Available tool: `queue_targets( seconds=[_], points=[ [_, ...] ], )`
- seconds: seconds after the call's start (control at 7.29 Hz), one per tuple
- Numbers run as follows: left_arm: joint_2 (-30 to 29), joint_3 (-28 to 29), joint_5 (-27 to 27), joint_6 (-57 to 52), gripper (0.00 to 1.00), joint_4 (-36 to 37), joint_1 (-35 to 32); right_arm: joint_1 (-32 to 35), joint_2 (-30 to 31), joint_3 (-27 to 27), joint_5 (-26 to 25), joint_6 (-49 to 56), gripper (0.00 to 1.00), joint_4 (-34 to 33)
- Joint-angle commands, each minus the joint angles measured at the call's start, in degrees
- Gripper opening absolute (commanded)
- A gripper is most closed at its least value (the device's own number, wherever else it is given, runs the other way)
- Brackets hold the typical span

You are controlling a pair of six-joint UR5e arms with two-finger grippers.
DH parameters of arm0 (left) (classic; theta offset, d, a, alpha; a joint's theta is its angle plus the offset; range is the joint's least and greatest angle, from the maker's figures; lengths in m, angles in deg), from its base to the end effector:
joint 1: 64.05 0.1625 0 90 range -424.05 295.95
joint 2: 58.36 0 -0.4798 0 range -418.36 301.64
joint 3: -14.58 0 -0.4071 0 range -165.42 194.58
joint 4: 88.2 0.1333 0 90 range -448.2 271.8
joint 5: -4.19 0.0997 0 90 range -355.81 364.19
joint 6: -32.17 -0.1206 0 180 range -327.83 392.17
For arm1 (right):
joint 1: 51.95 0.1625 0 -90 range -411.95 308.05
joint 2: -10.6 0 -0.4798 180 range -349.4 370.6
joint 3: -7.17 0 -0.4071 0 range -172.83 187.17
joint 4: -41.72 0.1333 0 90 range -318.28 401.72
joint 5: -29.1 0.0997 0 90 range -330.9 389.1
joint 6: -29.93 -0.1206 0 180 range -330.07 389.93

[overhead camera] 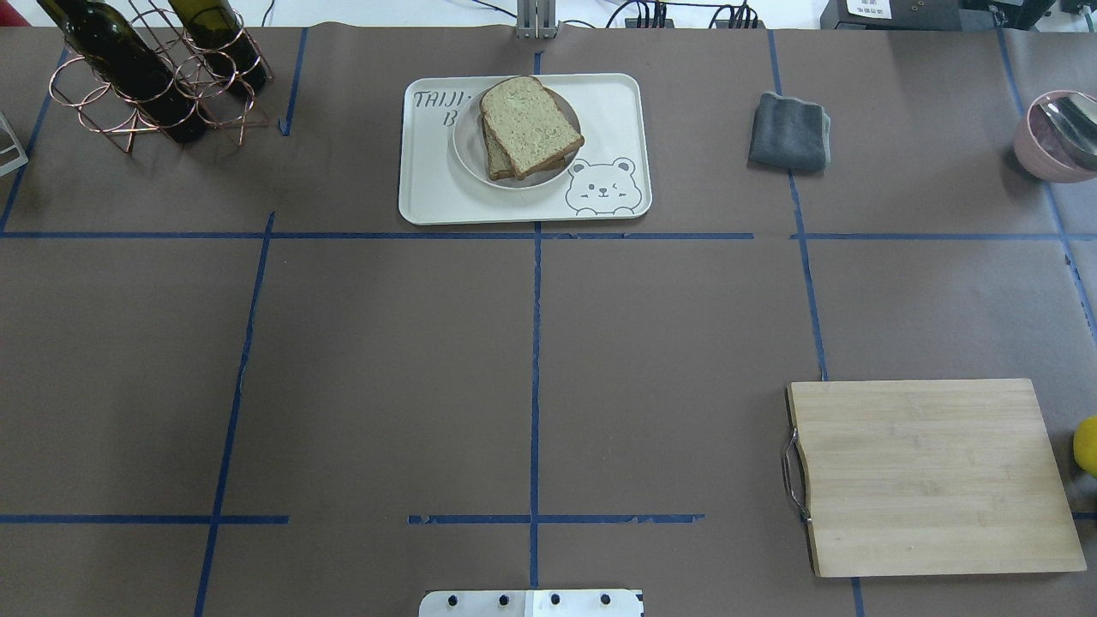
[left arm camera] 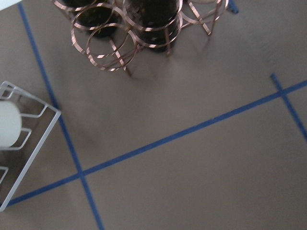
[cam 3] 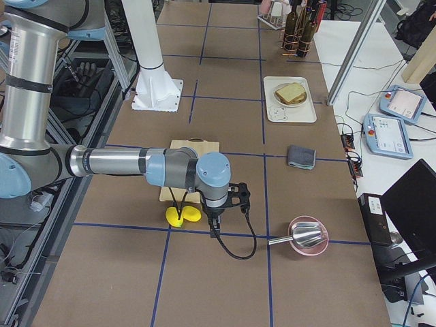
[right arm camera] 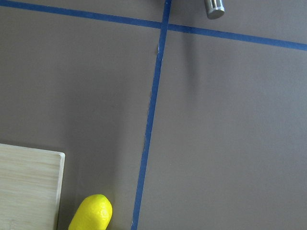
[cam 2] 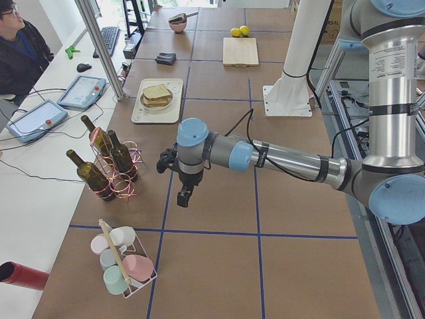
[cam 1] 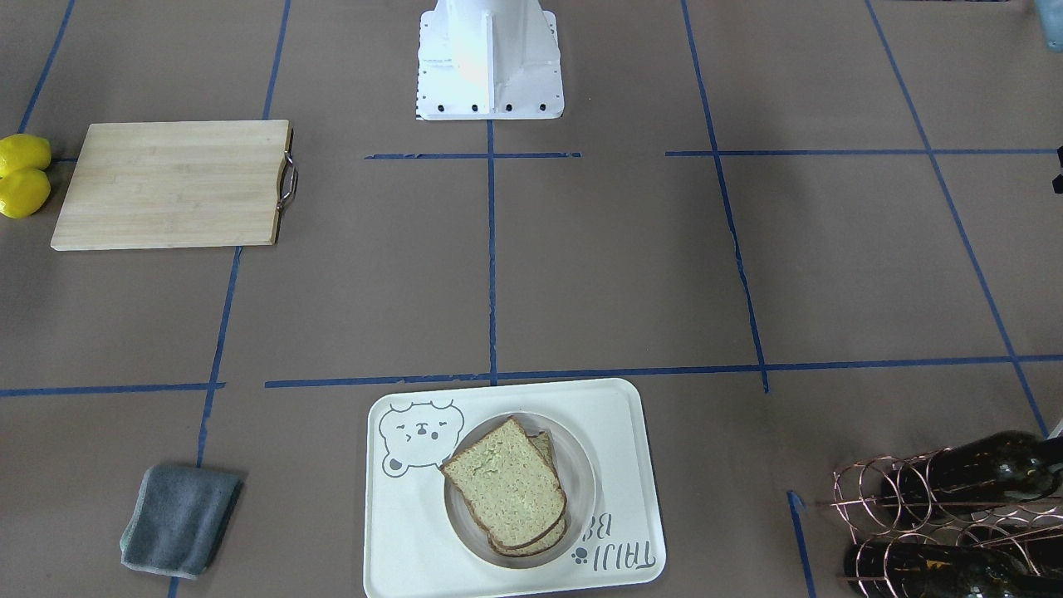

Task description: Make sandwich and place on tray

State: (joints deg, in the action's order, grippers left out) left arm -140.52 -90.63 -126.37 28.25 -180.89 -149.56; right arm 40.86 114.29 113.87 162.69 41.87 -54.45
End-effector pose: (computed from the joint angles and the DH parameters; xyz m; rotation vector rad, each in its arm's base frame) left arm -0.0193 -0.4554 0.6584 0.1649 0.7080 0.2024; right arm 0.0691 -0.3848 0.7000 0.0456 -0.7616 -0.1306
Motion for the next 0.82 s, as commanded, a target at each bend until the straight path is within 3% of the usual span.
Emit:
queue_targets(
  seconds=[0.0, 0.14, 0.69],
  points=[
    [2.69, 3.69, -4.77, -0.56, 1.0, -0.21, -4.91, 0.0, -0.07, 0.43, -0.09, 0.72, 1.0, 0.1],
    [5.4, 2.91, -4.88, -0.57, 1.0, -0.48, -6.23, 0.0, -0.42, 0.44, -0.09, 0.63, 1.0, 0.1],
    [5.25, 2.21, -3.74, -0.3, 1.0, -0.04, -6.68, 0.0, -0.59, 0.44, -0.18, 0.72, 1.0, 0.1]
  ],
)
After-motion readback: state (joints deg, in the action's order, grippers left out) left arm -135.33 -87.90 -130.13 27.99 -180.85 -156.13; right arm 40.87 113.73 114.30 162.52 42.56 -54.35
